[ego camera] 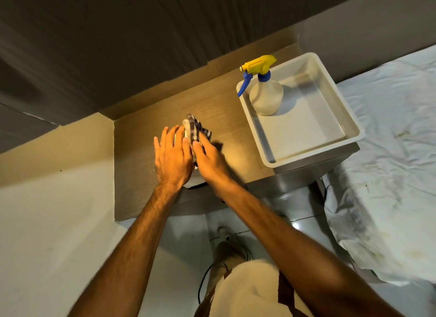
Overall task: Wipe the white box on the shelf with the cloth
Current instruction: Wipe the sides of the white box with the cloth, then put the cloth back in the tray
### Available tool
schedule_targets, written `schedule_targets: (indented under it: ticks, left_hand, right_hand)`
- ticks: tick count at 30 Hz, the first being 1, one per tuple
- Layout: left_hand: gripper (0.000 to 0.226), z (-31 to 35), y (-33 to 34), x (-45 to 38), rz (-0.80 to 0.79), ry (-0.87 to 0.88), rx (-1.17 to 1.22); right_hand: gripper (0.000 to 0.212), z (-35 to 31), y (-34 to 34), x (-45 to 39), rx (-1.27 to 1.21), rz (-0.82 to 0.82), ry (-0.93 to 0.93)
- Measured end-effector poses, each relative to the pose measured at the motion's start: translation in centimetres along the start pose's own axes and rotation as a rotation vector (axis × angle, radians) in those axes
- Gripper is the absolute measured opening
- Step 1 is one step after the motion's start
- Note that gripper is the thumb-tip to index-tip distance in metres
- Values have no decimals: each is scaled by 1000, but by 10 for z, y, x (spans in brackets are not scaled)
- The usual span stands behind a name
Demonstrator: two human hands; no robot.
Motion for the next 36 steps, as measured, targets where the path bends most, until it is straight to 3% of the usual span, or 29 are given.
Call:
schedule_targets:
  ticks: [3,9,15,23,27,31,36]
  left_hand:
    - [49,1,1,1,2,-3,-4]
    - [49,2,1,1,33,7,32]
    - [49,1,0,0,7,6,-31]
    - [52,0,1,1,30,11,12]
    - [58,-3,2,0,24,19,20]
    - [58,1,-1,3,44,49,40]
    - [53,30,6,19,316,300,69]
  right_hand:
    - [43,-14,-8,-26,19,-27,-38]
    - [46,24,4,12,21,21,188]
    - [44,0,6,5,-10,51,-10]
    - [40,30,11,39,-38,118,279]
    - [32,-9,-10,60,-117,104,142]
    - [22,-33,-82,88,-175,16,-85]
    - [33,-7,-212,77,470,520,-275]
Point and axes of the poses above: each hand's wrist, its own x-axis away from the middle knuckle, its own y-axis out of the palm, z = x × y, the point moved 1 cm from there along -x, towards the middle knuckle, and after that the axes turned 13 degrees about x, right-handed, at the moved point
